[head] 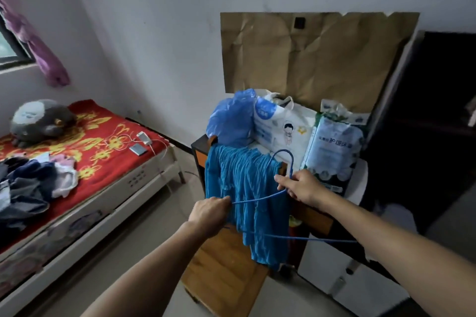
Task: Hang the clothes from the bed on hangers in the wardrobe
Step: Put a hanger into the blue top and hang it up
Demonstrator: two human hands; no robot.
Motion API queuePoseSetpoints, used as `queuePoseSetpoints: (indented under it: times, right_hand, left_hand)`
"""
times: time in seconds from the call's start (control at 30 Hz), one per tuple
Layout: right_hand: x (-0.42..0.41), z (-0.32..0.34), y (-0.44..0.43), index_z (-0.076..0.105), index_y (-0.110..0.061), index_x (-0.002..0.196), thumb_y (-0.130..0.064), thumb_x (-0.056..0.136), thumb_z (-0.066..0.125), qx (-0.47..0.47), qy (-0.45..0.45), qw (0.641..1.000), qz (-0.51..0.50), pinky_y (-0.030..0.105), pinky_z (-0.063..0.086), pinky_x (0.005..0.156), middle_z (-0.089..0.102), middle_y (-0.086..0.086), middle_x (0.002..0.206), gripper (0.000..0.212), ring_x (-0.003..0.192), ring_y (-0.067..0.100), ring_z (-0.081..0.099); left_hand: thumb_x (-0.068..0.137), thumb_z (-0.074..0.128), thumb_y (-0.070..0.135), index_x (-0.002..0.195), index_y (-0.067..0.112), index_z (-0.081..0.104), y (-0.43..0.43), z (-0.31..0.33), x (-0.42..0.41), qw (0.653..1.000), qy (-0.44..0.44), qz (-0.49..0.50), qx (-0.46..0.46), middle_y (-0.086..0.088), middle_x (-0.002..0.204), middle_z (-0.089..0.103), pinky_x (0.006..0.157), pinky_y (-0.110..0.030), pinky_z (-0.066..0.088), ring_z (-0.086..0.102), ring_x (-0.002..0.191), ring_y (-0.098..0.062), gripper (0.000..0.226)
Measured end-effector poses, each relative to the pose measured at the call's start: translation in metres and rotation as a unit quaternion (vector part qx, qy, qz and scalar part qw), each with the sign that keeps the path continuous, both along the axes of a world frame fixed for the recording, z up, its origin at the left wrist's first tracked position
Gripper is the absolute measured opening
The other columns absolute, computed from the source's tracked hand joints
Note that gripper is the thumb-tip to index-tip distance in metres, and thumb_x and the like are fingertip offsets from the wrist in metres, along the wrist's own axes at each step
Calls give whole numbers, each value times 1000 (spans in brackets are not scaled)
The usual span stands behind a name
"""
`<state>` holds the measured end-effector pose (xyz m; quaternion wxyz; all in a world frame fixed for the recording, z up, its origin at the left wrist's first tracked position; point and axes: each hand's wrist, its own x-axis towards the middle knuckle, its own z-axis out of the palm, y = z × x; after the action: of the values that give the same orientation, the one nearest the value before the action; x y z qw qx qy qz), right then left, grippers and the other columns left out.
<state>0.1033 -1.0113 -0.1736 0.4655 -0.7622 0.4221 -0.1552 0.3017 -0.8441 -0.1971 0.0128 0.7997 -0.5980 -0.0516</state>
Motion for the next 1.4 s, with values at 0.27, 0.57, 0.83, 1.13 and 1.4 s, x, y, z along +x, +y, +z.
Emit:
queuePoseSetpoints:
  times: [0.27,0.57,0.83,1.13,1.4]
  right_hand:
    - [52,21,-128,70,-12,62,-35,93,57,-50,34,989,-132,32,34,57,43,4,49,40,51,22,43]
    - [105,19,-238,67,-16,59,-34,87,62,-50,-3,977,-209,33,40,58,63,12,64,34,65,31,57]
    - [174,-23,-310,71,-13,69,-34,91,61,9,21,997,-70,30,38,56,59,3,58,31,57,22,52]
    - [264,-51,-336,61,-9,62,-22,92,59,74,65,990,105,26,32,47,54,-2,51,32,48,17,43]
    - [309,-60,-310,52,-11,70,-17,89,63,152,73,974,151,24,36,45,52,8,62,23,48,15,51]
  left_hand:
    - [94,47,35,136,21,36,-89,1,97,998,-15,47,-33,-5,126,50,94,-39,42,49,116,-24,46]
    - [93,47,34,130,17,43,-173,-28,125,999,7,51,15,-7,125,48,94,-40,41,47,116,-27,41]
    - [89,46,61,141,20,34,-257,-58,115,991,65,108,43,-8,133,40,101,-44,36,39,124,-31,67]
    - [91,52,36,104,23,64,-289,-70,109,975,85,201,36,0,111,53,87,-42,34,43,110,-24,22]
    - [93,52,13,75,12,47,-242,-22,148,747,401,449,-282,-1,69,42,55,-25,30,38,63,-12,18]
